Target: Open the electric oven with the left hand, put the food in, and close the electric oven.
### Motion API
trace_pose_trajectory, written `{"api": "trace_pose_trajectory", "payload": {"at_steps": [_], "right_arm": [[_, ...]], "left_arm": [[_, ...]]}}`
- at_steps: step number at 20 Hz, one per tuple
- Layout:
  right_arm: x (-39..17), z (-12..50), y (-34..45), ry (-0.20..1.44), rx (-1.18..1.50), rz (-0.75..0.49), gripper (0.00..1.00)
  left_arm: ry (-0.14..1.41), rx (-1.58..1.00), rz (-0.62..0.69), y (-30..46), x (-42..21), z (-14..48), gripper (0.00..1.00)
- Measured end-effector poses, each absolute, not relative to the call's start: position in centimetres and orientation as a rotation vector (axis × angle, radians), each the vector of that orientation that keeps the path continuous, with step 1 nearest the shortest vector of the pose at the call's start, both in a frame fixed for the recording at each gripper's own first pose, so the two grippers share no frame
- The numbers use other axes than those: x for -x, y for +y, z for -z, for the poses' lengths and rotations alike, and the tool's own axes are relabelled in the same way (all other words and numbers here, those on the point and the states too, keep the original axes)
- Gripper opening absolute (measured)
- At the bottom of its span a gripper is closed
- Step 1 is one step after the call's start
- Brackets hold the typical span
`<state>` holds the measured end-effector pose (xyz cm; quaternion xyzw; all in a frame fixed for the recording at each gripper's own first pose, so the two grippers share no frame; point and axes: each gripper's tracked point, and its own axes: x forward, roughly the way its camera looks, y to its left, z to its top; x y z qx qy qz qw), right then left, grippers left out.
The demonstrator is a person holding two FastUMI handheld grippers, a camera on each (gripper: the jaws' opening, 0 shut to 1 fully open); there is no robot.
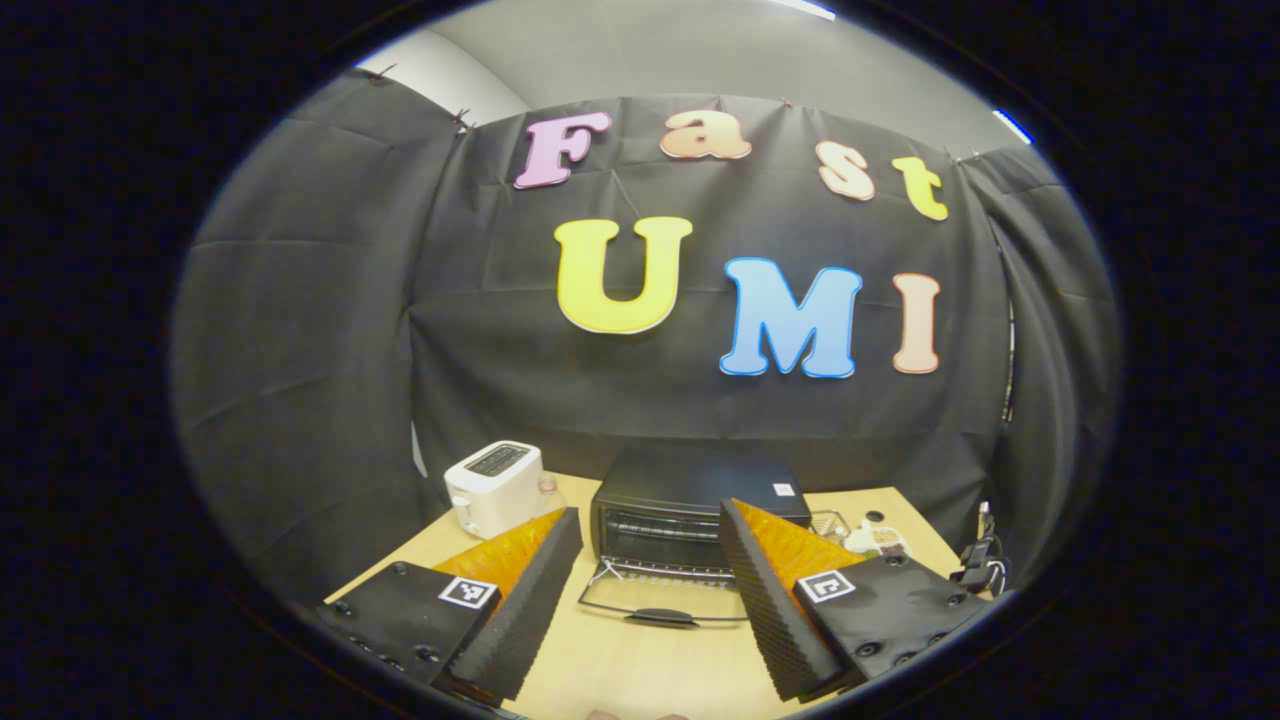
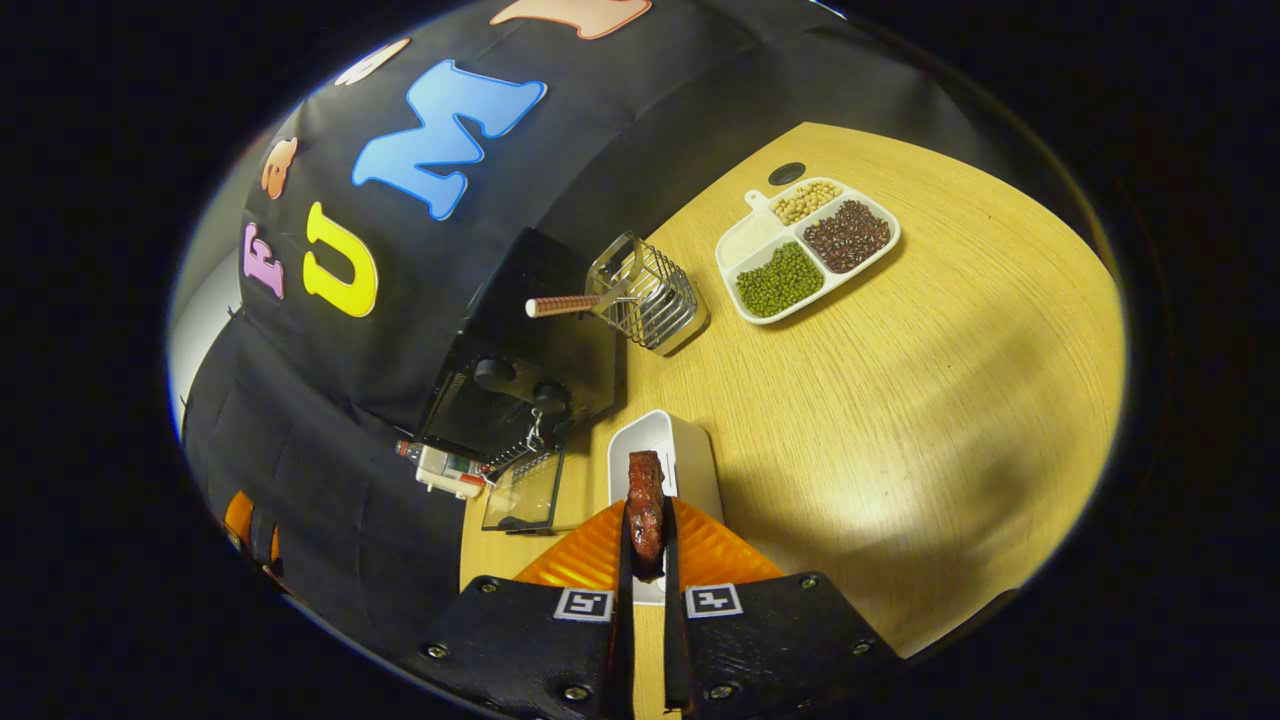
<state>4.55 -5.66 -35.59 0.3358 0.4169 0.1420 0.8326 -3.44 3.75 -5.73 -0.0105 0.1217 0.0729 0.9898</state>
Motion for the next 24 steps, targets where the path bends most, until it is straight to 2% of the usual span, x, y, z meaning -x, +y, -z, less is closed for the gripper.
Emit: {"api": "trace_pose_trajectory", "payload": {"at_steps": [5,6,7,9,10,13,17,18,20,24], "right_arm": [[-2.9,29.0,-4.3,0.788,-0.875,-0.311,0.12],[-2.7,27.7,-3.7,0.764,-0.909,-0.318,0.12],[-2.4,26.6,-2.9,0.742,-0.937,-0.322,0.12],[-2.2,25.0,-1.0,0.712,-0.993,-0.327,0.12],[-2.2,24.4,-0.1,0.700,-1.016,-0.329,0.12],[-2.5,23.4,3.2,0.666,-1.066,-0.330,0.12],[-3.4,22.7,7.9,0.641,-1.100,-0.362,0.12],[-3.8,22.9,9.0,0.643,-1.104,-0.369,0.12],[-4.9,23.6,11.2,0.643,-1.102,-0.363,0.12],[-9.3,26.3,15.3,0.635,-1.096,-0.303,0.12]], "left_arm": [[0.197,0.009,-0.035,4.3,1.0,4.1,0.99],[0.189,0.011,-0.013,4.4,0.7,3.9,0.89],[0.181,0.014,0.010,4.5,0.4,3.7,0.98],[0.165,0.024,0.046,5.3,-0.3,3.1,0.98],[0.164,0.029,0.059,5.7,-0.4,3.0,0.94],[0.147,0.042,0.093,6.8,-0.7,2.1,0.99],[0.114,0.018,0.144,8.4,-0.8,0.7,0.98],[0.106,0.009,0.148,9.0,-0.9,0.4,0.89],[0.089,-0.009,0.146,10.4,-0.8,-0.3,0.98],[0.078,-0.009,0.113,13.8,-0.8,-0.9,0.98]]}}
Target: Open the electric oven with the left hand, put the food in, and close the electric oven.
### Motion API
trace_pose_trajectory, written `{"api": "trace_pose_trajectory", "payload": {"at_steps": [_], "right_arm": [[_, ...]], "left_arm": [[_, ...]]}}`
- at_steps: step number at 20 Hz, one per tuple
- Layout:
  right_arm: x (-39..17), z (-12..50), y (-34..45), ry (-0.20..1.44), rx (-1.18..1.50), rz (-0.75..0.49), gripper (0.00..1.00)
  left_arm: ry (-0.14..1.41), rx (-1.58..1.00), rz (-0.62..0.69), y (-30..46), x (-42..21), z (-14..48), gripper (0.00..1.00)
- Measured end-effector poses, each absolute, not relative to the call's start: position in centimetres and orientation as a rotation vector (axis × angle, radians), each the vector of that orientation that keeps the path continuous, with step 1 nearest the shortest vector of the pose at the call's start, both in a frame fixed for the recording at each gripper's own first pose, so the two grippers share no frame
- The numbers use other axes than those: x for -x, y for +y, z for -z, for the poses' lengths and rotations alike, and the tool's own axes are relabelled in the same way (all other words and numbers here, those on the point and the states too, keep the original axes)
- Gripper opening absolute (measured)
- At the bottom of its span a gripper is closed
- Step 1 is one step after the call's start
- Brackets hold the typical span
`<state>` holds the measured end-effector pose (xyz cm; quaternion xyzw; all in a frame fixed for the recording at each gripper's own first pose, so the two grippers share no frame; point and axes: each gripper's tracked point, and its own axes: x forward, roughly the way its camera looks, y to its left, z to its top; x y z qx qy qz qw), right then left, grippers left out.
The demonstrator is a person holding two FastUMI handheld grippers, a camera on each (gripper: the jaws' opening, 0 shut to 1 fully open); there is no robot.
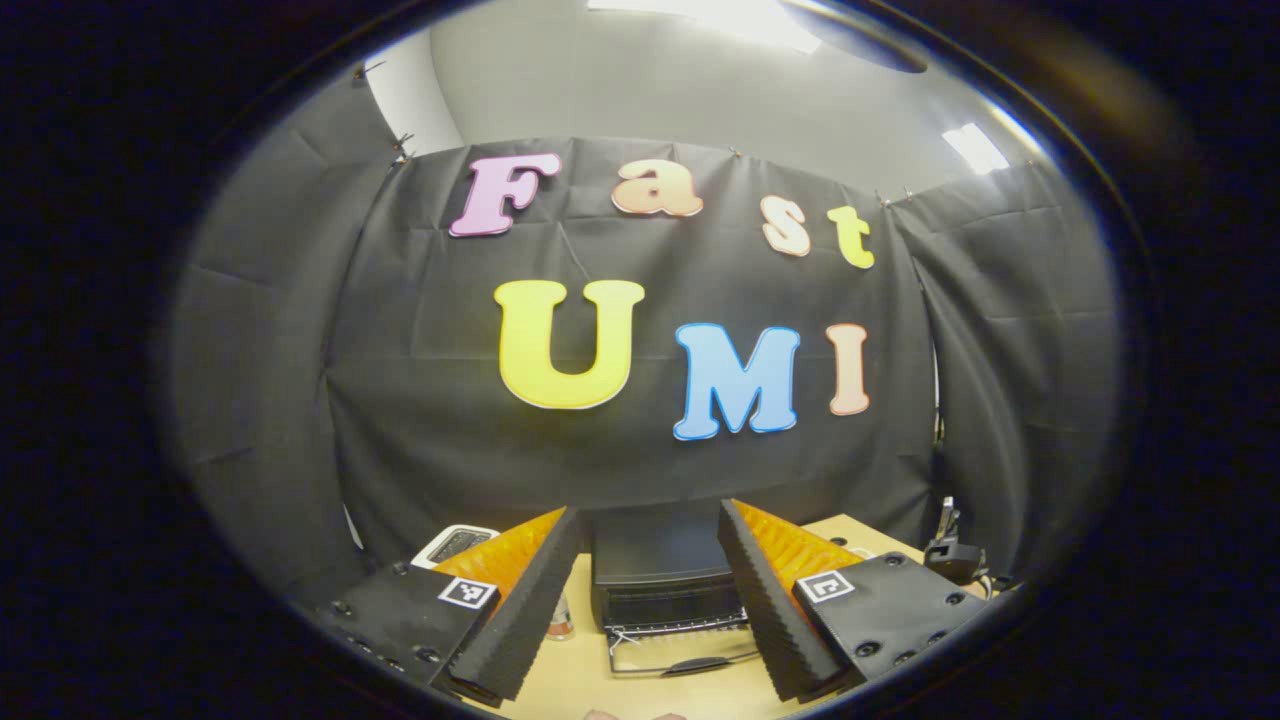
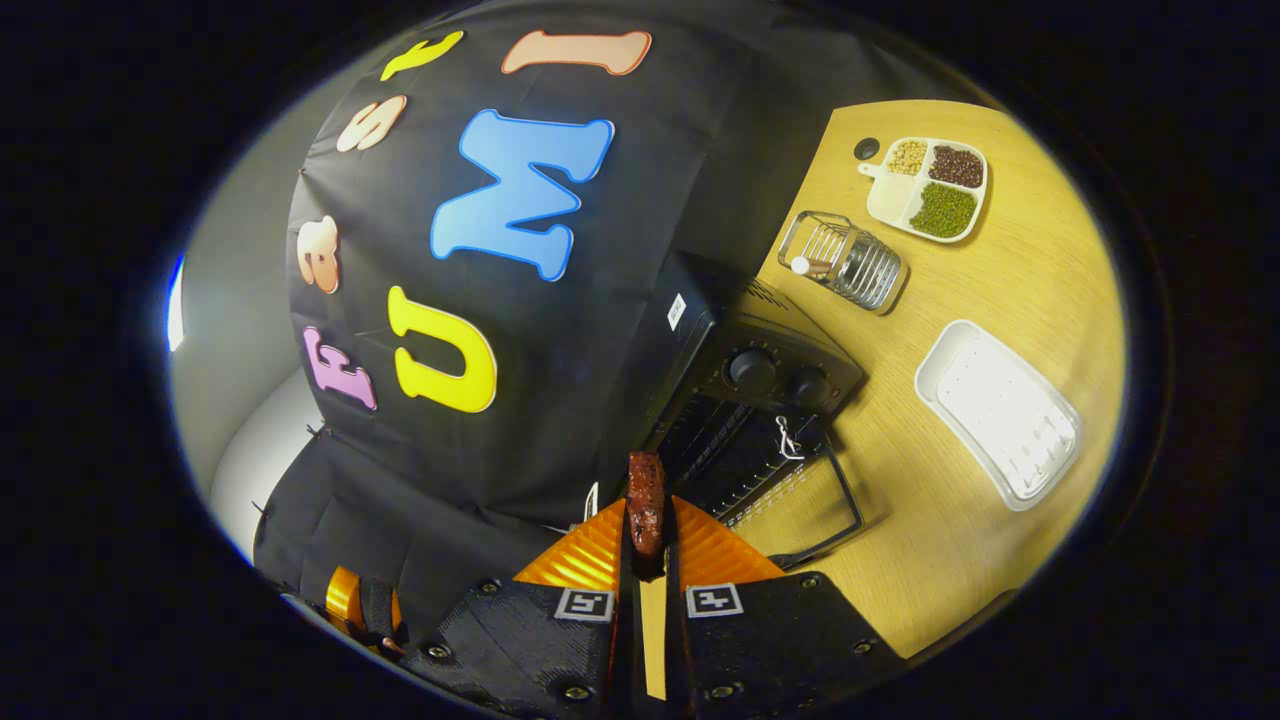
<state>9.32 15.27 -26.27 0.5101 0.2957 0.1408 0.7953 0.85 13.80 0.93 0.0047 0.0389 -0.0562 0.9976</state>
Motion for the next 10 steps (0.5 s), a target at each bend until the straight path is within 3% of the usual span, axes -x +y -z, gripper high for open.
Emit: {"api": "trace_pose_trajectory", "payload": {"at_steps": [9,10], "right_arm": [[-17.4,34.2,22.6,0.708,-1.185,-0.155,0.12],[-18.0,34.8,23.1,0.709,-1.203,-0.139,0.12]], "left_arm": [[0.114,-0.003,-0.019,22.2,0.4,0.6,0.98],[0.122,-0.001,-0.042,23.4,0.6,1.0,0.93]]}}
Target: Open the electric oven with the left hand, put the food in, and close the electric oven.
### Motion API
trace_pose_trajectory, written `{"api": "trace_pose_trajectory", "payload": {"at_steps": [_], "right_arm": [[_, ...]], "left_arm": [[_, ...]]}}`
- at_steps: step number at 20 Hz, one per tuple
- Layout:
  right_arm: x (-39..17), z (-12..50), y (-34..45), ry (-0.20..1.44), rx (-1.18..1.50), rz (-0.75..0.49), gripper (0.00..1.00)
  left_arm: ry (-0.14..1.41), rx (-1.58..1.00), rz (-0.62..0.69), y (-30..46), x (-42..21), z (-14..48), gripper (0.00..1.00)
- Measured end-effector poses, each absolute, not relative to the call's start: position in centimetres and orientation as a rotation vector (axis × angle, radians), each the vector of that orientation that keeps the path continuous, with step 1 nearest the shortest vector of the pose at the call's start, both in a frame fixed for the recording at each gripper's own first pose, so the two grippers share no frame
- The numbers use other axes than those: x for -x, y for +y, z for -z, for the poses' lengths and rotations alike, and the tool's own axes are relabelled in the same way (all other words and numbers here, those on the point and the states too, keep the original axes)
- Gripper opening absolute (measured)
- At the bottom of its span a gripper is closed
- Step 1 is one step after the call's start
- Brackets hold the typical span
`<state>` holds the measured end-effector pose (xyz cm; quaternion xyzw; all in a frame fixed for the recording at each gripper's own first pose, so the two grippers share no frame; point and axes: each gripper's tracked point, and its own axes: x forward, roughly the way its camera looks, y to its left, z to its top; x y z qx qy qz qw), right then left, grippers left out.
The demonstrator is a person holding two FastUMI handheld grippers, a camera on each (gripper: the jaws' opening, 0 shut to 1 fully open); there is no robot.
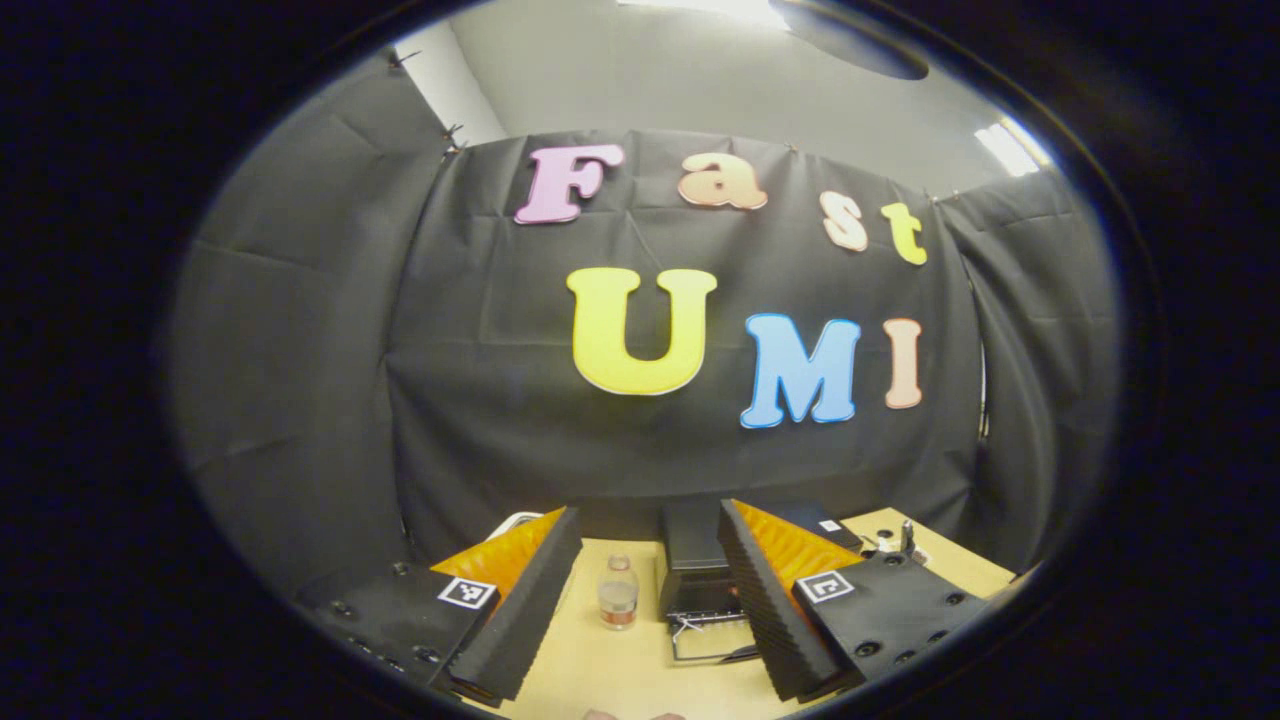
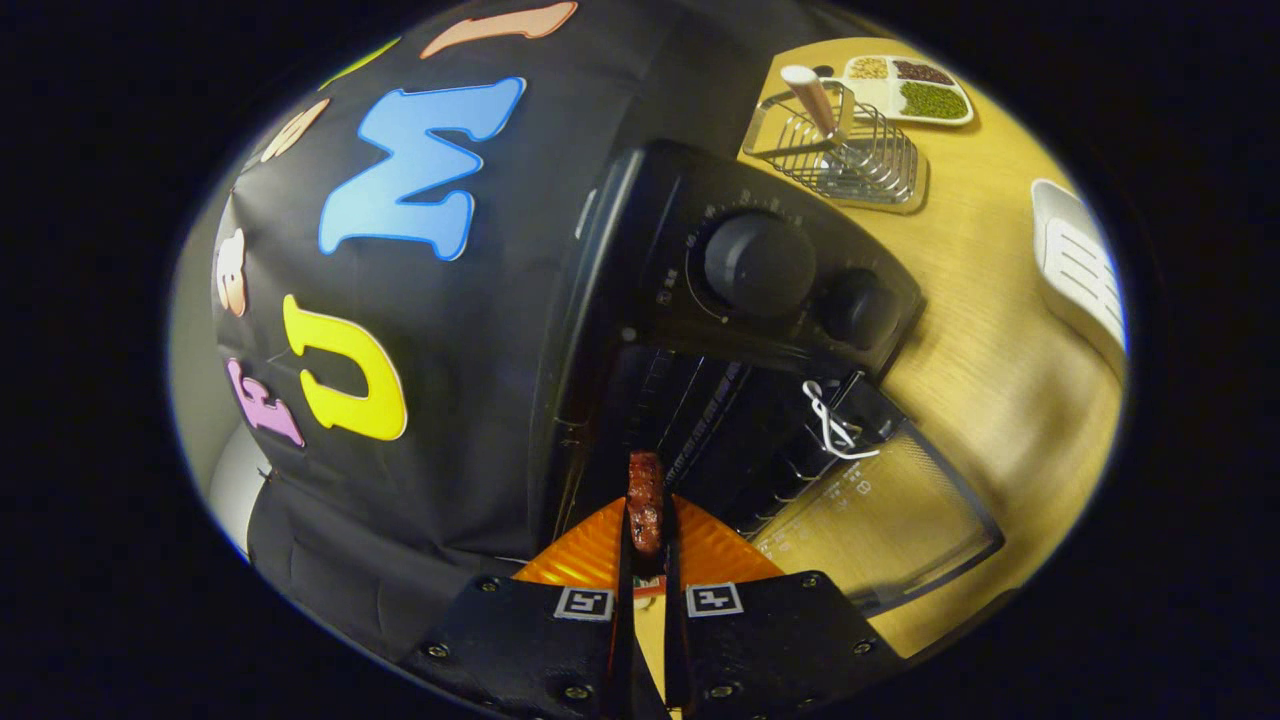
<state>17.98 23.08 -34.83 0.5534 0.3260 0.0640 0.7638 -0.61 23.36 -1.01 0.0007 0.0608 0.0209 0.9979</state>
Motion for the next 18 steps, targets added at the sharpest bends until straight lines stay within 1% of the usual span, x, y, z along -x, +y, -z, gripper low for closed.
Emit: {"api": "trace_pose_trajectory", "payload": {"at_steps": [1,3,4,5,6,7,8,9,10,12,13,14,15,16,17,18], "right_arm": [[-18.7,35.3,23.3,0.711,-1.218,-0.122,0.12],[-19.5,36.2,23.7,0.706,-1.247,-0.084,0.12],[-20.0,36.6,23.7,0.697,-1.255,-0.064,0.12],[-20.4,37.1,23.8,0.699,-1.254,-0.040,0.12],[-20.7,37.6,24.0,0.703,-1.249,-0.027,0.12],[-20.8,37.8,24.1,0.705,-1.243,-0.018,0.12],[-20.8,38.2,24.0,0.711,-1.203,0.000,0.12],[-20.8,38.4,23.8,0.707,-1.146,0.020,0.12],[-20.9,38.5,23.4,0.706,-1.085,0.035,0.14],[-21.0,38.4,23.0,0.710,-0.967,0.061,0.19],[-21.0,38.4,22.7,0.714,-0.904,0.077,0.24],[-20.9,38.3,22.3,0.714,-0.844,0.086,0.25],[-21.2,38.2,22.3,0.708,-0.791,0.094,0.30],[-21.2,38.3,21.9,0.704,-0.734,0.104,0.30],[-21.2,37.8,21.8,0.696,-0.697,0.102,0.34],[-21.1,37.9,21.4,0.701,-0.644,0.113,0.35]], "left_arm": [[0.134,0.007,-0.059,24.3,0.9,1.4,0.98],[0.159,0.042,-0.080,25.5,1.5,2.2,0.98],[0.168,0.053,-0.089,26.1,1.6,2.7,0.90],[0.175,0.057,-0.094,26.6,1.5,3.0,0.90],[0.180,0.056,-0.095,26.7,1.4,3.4,0.98],[0.183,0.053,-0.091,26.7,1.4,3.6,0.94],[0.184,0.051,-0.083,26.7,1.3,3.7,0.94],[0.183,0.050,-0.074,26.7,1.2,3.6,0.90],[0.182,0.049,-0.064,26.7,1.0,3.6,0.94],[0.184,0.052,-0.049,26.5,0.5,3.9,0.94],[0.181,0.056,-0.041,26.3,0.4,3.8,0.94],[0.180,0.061,-0.038,26.2,0.3,3.8,0.94],[0.175,0.069,-0.033,26.0,0.2,3.8,0.94],[0.170,0.081,-0.025,25.7,0.2,3.8,0.98],[0.168,0.090,-0.015,25.4,0.0,3.8,0.98],[0.170,0.094,0.000,24.9,-0.1,3.9,0.94]]}}
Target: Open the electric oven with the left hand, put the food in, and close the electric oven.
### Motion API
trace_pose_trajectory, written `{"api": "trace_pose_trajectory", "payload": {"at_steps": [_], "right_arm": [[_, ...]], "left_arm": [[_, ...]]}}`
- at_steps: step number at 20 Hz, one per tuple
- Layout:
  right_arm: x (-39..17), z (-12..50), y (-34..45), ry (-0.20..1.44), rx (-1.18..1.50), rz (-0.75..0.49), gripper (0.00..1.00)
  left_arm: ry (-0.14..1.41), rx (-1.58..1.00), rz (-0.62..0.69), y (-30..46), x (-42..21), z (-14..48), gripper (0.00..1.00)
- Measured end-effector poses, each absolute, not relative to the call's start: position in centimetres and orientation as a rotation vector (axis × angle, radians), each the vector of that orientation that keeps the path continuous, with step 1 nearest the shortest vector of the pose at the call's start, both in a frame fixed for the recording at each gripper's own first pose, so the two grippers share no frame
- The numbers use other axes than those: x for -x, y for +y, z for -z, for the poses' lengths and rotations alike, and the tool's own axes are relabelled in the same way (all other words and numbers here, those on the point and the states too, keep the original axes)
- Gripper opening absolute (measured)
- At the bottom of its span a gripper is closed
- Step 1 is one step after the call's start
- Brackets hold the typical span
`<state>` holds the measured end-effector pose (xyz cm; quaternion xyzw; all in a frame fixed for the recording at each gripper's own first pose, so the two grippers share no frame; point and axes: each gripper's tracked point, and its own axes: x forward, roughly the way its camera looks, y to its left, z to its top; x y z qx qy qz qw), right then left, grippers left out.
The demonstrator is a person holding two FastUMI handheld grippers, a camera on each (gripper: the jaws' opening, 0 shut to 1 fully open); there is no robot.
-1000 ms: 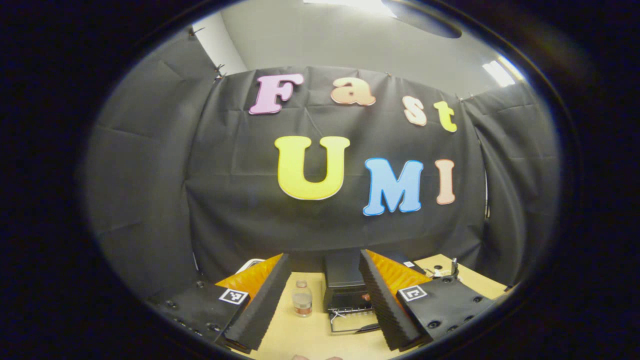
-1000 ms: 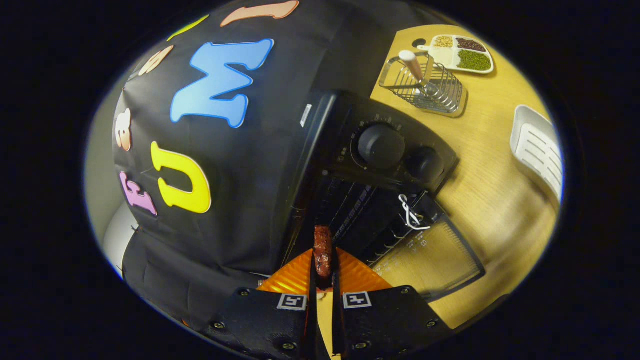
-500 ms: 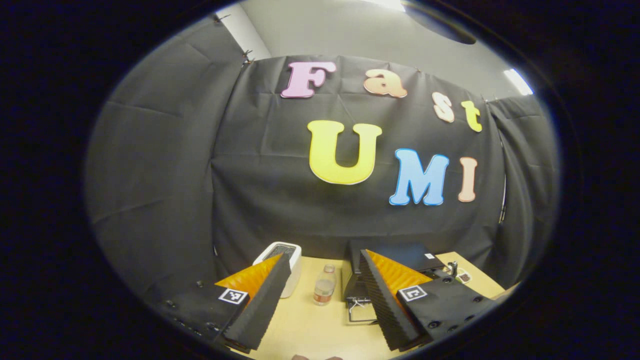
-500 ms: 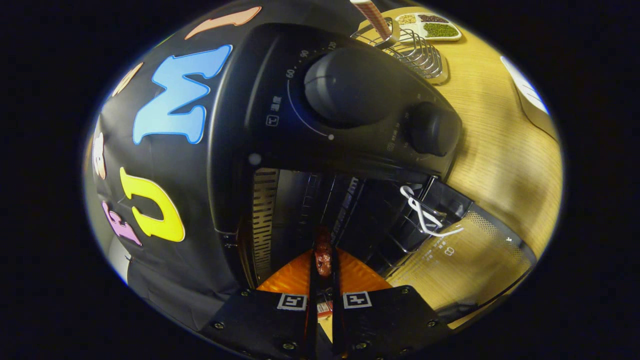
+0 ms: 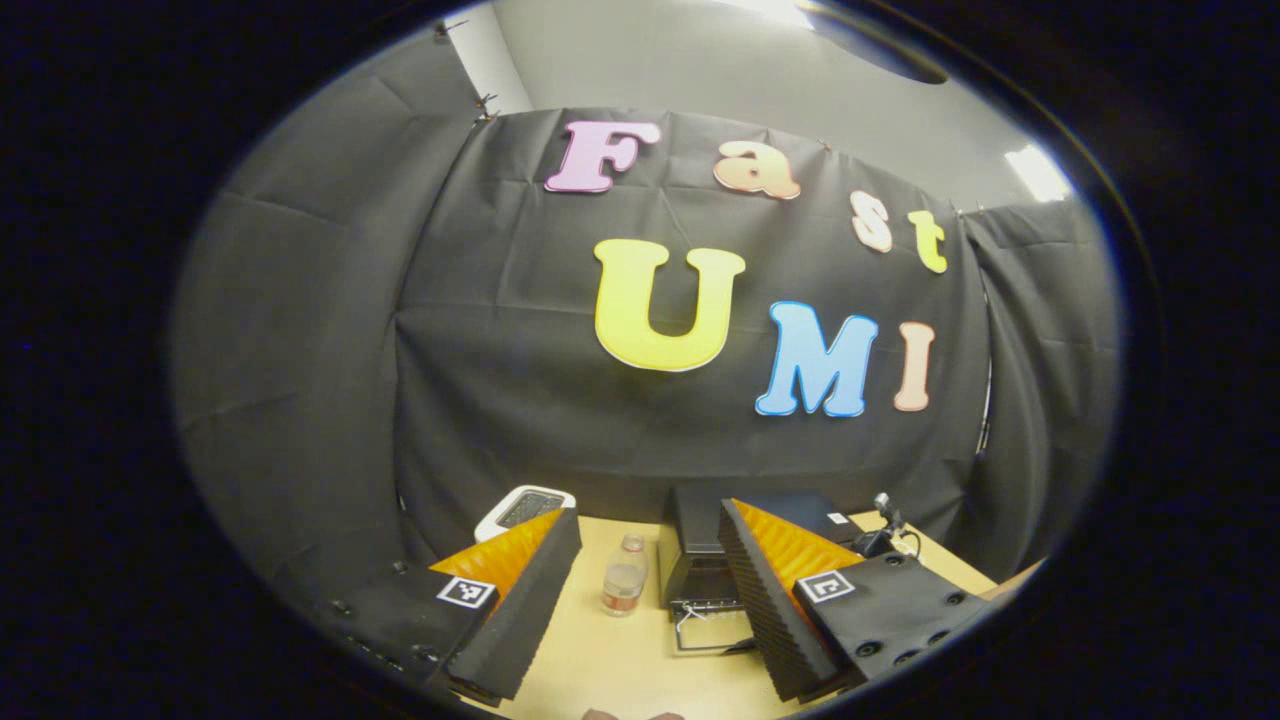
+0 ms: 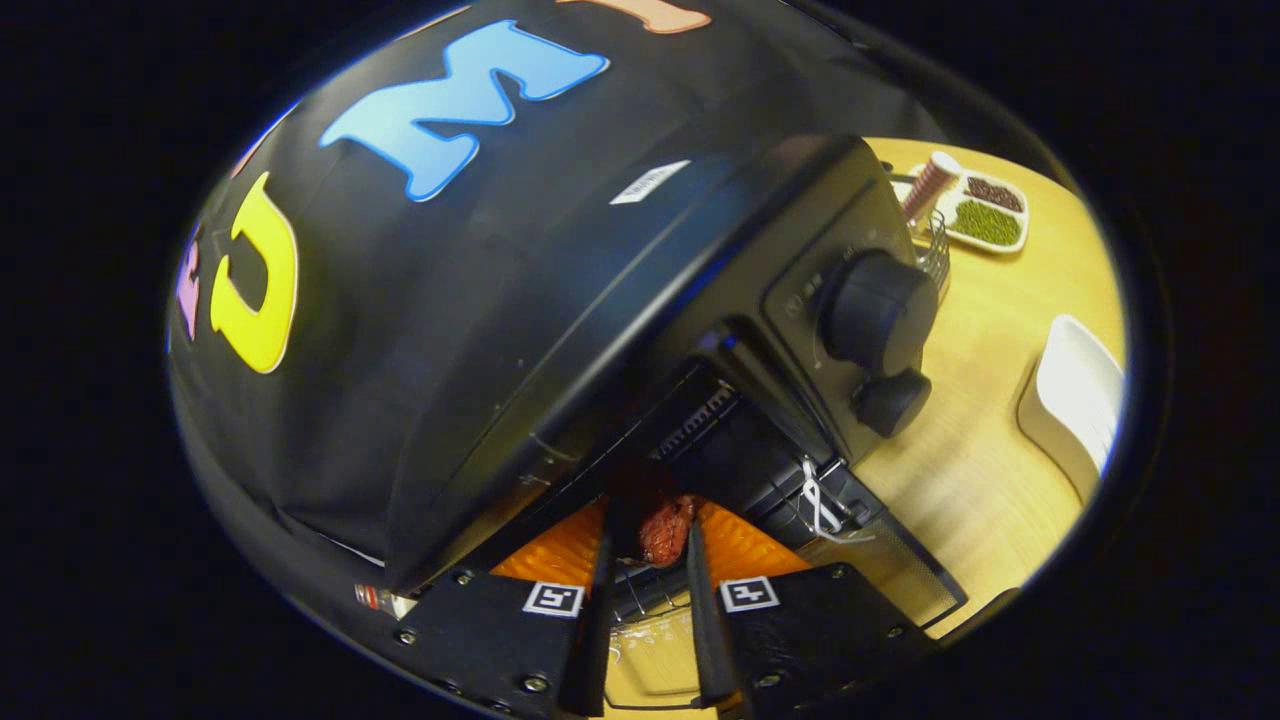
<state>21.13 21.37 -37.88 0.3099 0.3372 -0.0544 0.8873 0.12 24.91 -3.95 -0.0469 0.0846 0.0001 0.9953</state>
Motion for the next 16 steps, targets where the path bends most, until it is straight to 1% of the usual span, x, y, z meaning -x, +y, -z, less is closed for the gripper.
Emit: {"api": "trace_pose_trajectory", "payload": {"at_steps": [1,2,3,4,5,6,7,9,10,11,12,13,14,16], "right_arm": [[-21.0,37.8,21.2,0.705,-0.609,0.111,0.40],[-20.8,37.7,20.6,0.710,-0.561,0.122,0.40],[-20.6,37.9,20.0,0.706,-0.505,0.135,0.48],[-20.3,37.5,19.5,0.692,-0.472,0.130,0.43],[-19.9,36.7,19.1,0.684,-0.453,0.127,0.69],[-19.4,36.1,18.6,0.677,-0.432,0.126,0.69],[-18.5,35.5,18.1,0.665,-0.414,0.121,0.69],[-16.9,34.0,16.9,0.637,-0.363,0.110,0.69],[-16.0,33.1,16.3,0.623,-0.351,0.103,0.69],[-15.1,32.2,15.5,0.607,-0.340,0.099,0.69],[-14.3,31.0,14.6,0.585,-0.329,0.096,0.68],[-13.7,29.6,13.6,0.558,-0.316,0.095,0.68],[-13.1,28.1,12.7,0.533,-0.299,0.094,0.68],[-11.9,24.7,11.0,0.472,-0.238,0.087,0.68]], "left_arm": [[0.170,0.092,0.013,24.4,-0.3,4.1,0.99],[0.170,0.087,0.024,24.2,-0.5,4.2,0.98],[0.172,0.085,0.037,23.9,-0.8,4.1,0.98],[0.173,0.085,0.050,23.5,-1.0,4.2,0.94],[0.171,0.087,0.061,23.0,-1.2,4.2,0.94],[0.168,0.091,0.073,22.6,-1.3,4.2,0.99],[0.168,0.099,0.086,22.0,-1.5,4.2,0.94],[0.170,0.121,0.109,20.8,-1.9,4.3,0.94],[0.174,0.133,0.123,20.0,-2.1,4.5,0.98],[0.178,0.139,0.135,19.3,-2.2,4.7,0.99],[0.179,0.136,0.147,18.6,-2.5,4.8,0.99],[0.181,0.127,0.155,18.0,-2.7,4.9,0.94],[0.182,0.116,0.157,17.5,-3.0,5.1,0.98],[0.170,0.101,0.140,16.5,-3.3,5.1,0.98]]}}
